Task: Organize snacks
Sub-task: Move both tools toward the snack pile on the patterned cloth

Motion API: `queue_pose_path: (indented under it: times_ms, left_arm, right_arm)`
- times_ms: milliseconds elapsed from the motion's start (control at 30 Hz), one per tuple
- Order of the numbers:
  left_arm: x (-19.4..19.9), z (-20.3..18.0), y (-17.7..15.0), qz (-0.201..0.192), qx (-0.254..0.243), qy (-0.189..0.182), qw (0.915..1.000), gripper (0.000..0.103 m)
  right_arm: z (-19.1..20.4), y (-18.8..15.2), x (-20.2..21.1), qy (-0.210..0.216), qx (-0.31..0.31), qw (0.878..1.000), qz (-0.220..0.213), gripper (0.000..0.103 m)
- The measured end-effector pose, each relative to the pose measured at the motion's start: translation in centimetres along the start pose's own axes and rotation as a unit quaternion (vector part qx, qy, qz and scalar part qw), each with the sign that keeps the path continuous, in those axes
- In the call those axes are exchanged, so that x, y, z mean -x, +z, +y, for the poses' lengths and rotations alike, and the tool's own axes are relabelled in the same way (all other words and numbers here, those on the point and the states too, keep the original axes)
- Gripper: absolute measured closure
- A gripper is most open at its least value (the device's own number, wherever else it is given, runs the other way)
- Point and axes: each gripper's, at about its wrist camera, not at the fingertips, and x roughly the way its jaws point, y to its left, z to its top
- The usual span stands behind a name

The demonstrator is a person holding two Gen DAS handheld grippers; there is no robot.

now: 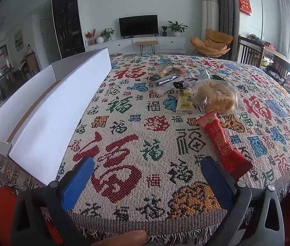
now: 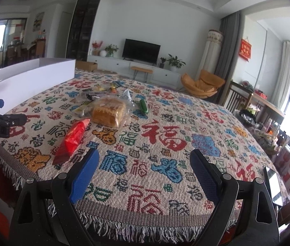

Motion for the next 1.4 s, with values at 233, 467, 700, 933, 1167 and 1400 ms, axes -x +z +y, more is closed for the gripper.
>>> queue_pose_path:
  times_ms: [233, 467, 700, 933, 1167, 1400]
  left_arm:
    - [-0.3, 0.2, -0.3, 0.009, 0.000, 0.003, 1.0000, 0.000]
    - [-0.7, 0.6, -0.5, 0.015, 0.002, 0.009, 0.9998, 0.000]
    - [-0.9, 0.7, -0.7, 0.022, 0.001, 0.014, 0.9997, 0.000]
    - [-1.2, 0.6, -0.8, 0.028, -0.001, 0.015, 0.9995, 0.000]
    - [-1.3, 0.6, -0.9, 0.032, -0.002, 0.014, 0.9994, 0.000]
    - [-1.5, 0.6, -0.9, 0.035, -0.002, 0.012, 0.9993, 0.000]
  right_arm:
    - [-0.4, 0.1, -0.3, -0.003, -0.017, 1.000, 0.012, 0.011]
    - [-0.5, 0.0, -0.6, -0.004, -0.023, 0.999, 0.022, 0.011]
    - [0.1, -0.1, -0.8, 0.003, -0.017, 0.999, 0.027, 0.011]
    - [0.0, -0.2, -0.9, 0.004, -0.019, 0.999, 0.028, 0.011]
    - [-0.1, -0.3, -1.2, 0.005, -0.023, 0.999, 0.034, 0.011]
    - [0.0, -0.4, -1.4, 0.008, -0.023, 0.999, 0.042, 0.011]
